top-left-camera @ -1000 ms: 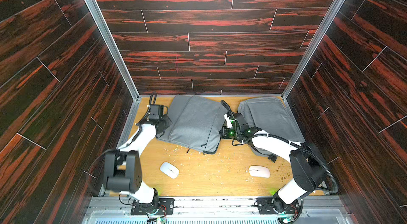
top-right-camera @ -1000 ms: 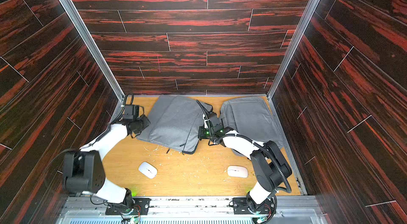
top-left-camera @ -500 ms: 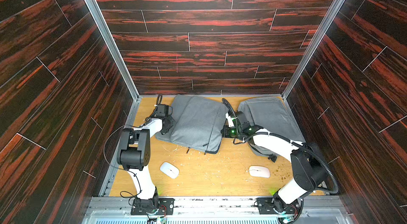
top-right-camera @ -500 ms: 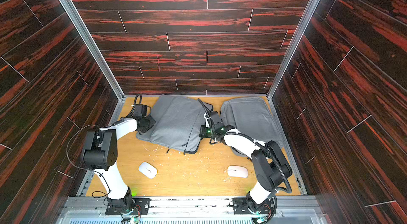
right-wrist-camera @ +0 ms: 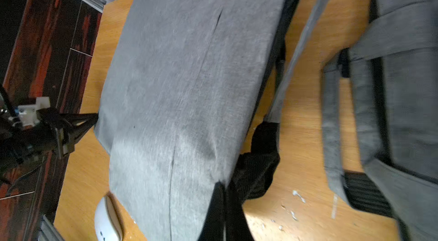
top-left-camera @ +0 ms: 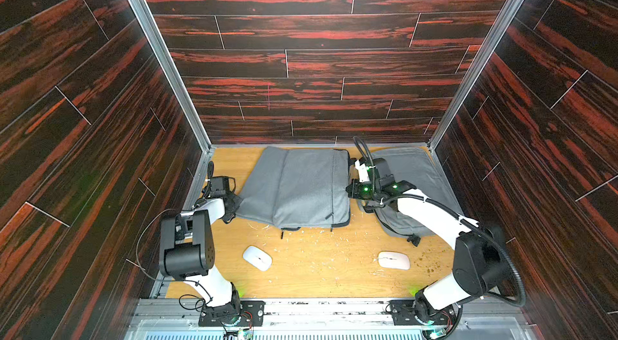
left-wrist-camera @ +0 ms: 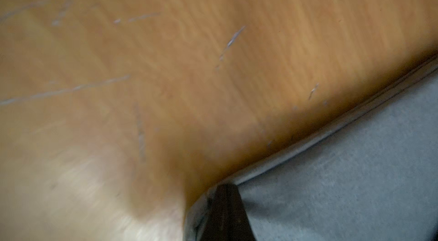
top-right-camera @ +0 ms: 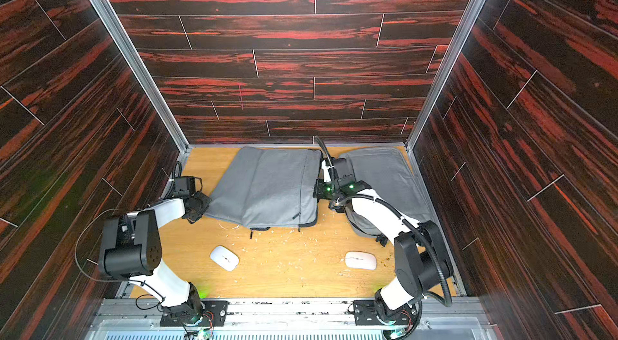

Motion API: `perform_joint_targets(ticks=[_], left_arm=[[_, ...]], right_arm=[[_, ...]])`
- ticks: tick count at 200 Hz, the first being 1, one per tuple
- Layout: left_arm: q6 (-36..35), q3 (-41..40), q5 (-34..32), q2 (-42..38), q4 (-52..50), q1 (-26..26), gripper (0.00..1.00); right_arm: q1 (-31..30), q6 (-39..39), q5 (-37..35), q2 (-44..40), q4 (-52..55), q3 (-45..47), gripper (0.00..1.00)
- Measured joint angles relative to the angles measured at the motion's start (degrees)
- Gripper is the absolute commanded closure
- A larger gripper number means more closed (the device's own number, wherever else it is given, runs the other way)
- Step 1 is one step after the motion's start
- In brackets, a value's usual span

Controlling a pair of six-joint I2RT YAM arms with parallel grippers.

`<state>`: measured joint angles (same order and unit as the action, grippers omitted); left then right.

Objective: Put the mouse into the laptop bag
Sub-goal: Adjust the zippered laptop bag at the center of the board.

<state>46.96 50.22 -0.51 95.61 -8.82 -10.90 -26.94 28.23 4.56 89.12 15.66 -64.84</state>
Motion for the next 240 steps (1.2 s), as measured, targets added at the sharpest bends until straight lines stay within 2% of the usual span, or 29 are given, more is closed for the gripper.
perform_joint_targets(ticks=[38, 59, 78, 108, 137, 165, 189, 211, 240], left_arm=[[-0.2, 1.0, -2.1, -6.9, -8.5, 2.8, 1.00], [0.0, 4.4, -2.9, -11.0, -10.5, 8.8, 1.00], [0.2, 9.9, -3.0, -11.2, -10.6, 14.8, 1.00], [0.2, 19.6, -2.7, -3.9, -9.2, 22.3, 1.00], [0.0, 23.4, -1.4, 7.2, -6.8, 25.1, 1.00], [-0.2, 23.3, -0.6, 15.9, -6.3, 25.3, 1.00], [-0.2, 22.0, -0.5, 15.1, -3.7, 23.8, 1.00], [-0.1, 18.5, 0.6, 13.7, 0.2, 19.8, 1.00], [-0.4, 13.0, 1.3, 10.2, 3.3, 11.4, 1.00]], right_arm=[[1.9, -1.8, -0.2, -0.6, 3.9, -5.0, 1.00], [1.9, -2.3, 0.5, -0.6, 4.3, -7.2, 1.00], [1.9, -2.3, 1.4, -0.6, 4.7, -8.0, 1.00], [1.9, -2.3, 2.5, -0.6, 6.3, -9.4, 1.00], [1.9, -2.3, 2.7, -0.6, 6.8, -9.7, 1.00], [1.9, -2.4, 2.3, -0.6, 7.4, -9.7, 1.00], [1.9, -2.4, 1.7, -0.6, 7.8, -9.7, 1.00], [1.9, -2.4, 1.2, -0.6, 8.2, -9.7, 1.00], [2.2, -2.6, 0.5, -0.6, 8.6, -9.8, 1.00]])
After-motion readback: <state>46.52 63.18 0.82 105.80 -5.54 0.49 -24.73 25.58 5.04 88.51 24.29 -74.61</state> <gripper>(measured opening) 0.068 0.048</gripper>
